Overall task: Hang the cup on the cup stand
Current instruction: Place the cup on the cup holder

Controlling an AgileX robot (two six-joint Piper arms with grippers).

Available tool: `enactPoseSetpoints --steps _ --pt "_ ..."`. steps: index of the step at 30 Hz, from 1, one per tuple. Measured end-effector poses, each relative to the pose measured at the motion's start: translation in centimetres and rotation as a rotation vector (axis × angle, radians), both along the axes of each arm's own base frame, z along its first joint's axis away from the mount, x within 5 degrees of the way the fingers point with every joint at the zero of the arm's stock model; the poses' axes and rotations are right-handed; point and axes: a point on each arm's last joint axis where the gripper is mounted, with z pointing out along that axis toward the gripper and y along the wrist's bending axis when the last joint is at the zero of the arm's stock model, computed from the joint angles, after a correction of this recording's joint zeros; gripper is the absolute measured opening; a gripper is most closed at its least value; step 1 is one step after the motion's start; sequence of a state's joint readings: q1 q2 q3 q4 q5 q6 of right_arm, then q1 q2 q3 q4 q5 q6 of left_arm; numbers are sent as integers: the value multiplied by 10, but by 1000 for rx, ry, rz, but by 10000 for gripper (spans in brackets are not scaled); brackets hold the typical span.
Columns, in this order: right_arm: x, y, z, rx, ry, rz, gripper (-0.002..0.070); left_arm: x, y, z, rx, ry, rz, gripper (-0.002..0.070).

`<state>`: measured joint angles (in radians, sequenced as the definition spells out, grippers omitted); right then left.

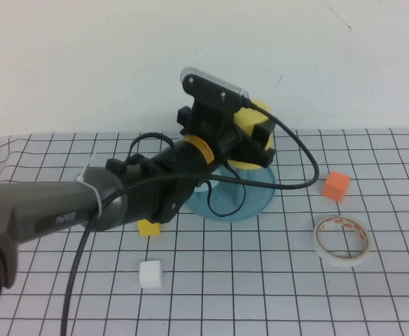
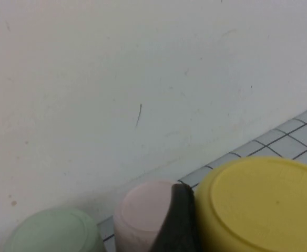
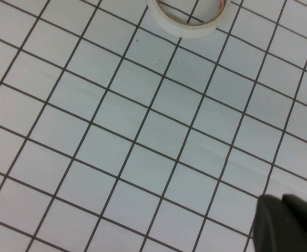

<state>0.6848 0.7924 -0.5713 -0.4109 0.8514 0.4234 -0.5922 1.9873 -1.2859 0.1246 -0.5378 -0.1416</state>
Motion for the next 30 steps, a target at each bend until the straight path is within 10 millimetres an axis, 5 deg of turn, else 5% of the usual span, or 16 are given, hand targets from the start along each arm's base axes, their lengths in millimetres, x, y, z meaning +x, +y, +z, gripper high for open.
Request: enactPoseSetpoints --steps 30 --pt "0 0 0 1 -1 0 -1 6 1 -22 -18 89 58 545"
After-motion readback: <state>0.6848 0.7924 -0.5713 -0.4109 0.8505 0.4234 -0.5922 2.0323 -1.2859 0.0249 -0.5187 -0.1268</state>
